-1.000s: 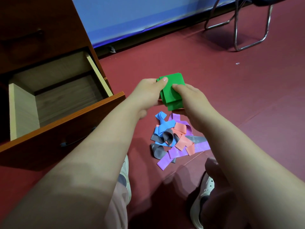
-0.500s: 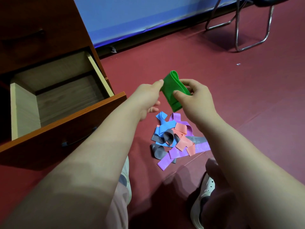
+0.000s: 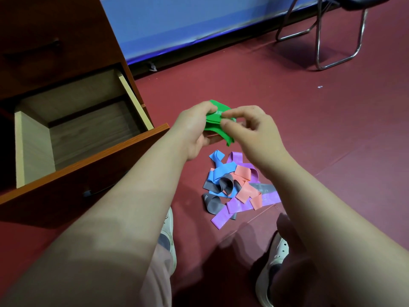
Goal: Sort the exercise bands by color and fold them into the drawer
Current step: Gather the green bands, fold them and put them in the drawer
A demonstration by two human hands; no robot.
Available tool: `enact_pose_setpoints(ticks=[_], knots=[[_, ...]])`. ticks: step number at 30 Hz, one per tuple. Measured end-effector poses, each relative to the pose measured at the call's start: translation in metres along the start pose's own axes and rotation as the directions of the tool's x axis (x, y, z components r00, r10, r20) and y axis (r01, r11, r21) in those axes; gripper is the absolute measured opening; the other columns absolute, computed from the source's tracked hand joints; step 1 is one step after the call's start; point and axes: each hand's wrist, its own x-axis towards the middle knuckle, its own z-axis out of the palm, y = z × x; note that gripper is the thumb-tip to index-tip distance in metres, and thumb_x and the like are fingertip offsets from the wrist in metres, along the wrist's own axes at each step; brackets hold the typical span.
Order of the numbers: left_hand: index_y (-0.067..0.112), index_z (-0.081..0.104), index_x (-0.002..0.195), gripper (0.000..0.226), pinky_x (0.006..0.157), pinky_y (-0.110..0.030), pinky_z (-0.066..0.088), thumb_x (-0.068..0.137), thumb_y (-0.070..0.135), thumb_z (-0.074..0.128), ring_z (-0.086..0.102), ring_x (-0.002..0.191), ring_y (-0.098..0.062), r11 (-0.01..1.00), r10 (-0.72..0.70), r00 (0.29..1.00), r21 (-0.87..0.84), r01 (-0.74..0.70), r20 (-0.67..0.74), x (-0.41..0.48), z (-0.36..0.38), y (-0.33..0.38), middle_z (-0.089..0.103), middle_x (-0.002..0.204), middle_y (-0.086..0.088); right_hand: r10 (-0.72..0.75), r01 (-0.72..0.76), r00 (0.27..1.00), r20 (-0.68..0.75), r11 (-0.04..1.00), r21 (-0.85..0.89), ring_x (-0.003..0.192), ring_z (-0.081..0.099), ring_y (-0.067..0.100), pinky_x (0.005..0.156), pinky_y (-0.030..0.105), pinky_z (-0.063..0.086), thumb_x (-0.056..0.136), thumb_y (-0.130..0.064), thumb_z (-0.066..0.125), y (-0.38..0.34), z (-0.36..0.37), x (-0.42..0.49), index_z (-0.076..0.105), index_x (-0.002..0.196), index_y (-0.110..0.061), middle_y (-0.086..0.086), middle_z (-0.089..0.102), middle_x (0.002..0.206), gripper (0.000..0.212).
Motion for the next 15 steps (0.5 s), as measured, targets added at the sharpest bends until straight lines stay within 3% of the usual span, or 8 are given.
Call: enact_pose_setpoints(ticks=[4, 7, 11, 15], knots=[[0.009, 0.060, 0.110, 0.021, 0.072, -0.038, 0.058, 0.093, 0.013, 0.049, 0.067, 0.082, -0.026, 0.998, 0.012, 1.000, -0.061, -0.010, 0.023, -0.0008, -0.0001, 0.0032, 0.067, 0.097, -0.012, 0.215, -0.185, 0.966, -0.142, 0.963, 0.196, 0.071, 0.062, 0.010, 0.071, 0.030, 0.053, 0.090, -0.024, 0.061, -0.0003, -0.0038, 0.0076, 0.065, 0.093, -0.025, -0.003, 0.067, 0.091, 0.005], [0.008, 0.060, 0.113, 0.024, 0.075, -0.039, 0.058, 0.092, 0.012, 0.049, 0.066, 0.087, -0.027, 0.998, 0.017, 0.999, -0.069, -0.014, 0.035, -0.0010, 0.0012, 0.0026, 0.067, 0.102, -0.014, 0.378, -0.344, 0.922, -0.083, 0.900, 0.268, 0.071, 0.063, 0.011, 0.065, 0.028, 0.050, 0.091, -0.034, 0.061, 0.0031, -0.0061, 0.0087, 0.063, 0.092, -0.019, -0.005, 0.068, 0.088, 0.014], [0.007, 0.060, 0.116, 0.027, 0.076, -0.038, 0.058, 0.092, 0.011, 0.048, 0.066, 0.088, -0.027, 0.998, 0.019, 0.999, -0.066, -0.016, 0.040, -0.0012, 0.0021, 0.0025, 0.067, 0.101, -0.014, 0.425, -0.416, 0.905, 0.030, 0.867, 0.275, 0.086, 0.067, 0.011, 0.074, 0.031, 0.049, 0.089, -0.042, 0.061, 0.0047, -0.0069, 0.0073, 0.067, 0.094, -0.021, -0.008, 0.072, 0.093, 0.022], [0.005, 0.060, 0.118, 0.030, 0.077, -0.039, 0.058, 0.091, 0.010, 0.048, 0.067, 0.086, -0.026, 0.998, 0.018, 0.998, -0.056, -0.015, 0.054, -0.0017, 0.0025, 0.0016, 0.067, 0.099, -0.013, 0.481, -0.482, 0.871, 0.105, 0.791, 0.376, 0.079, 0.065, 0.015, 0.077, 0.032, 0.049, 0.089, -0.039, 0.063, 0.0024, -0.0073, 0.0073, 0.067, 0.103, -0.019, -0.011, 0.069, 0.084, 0.024]])
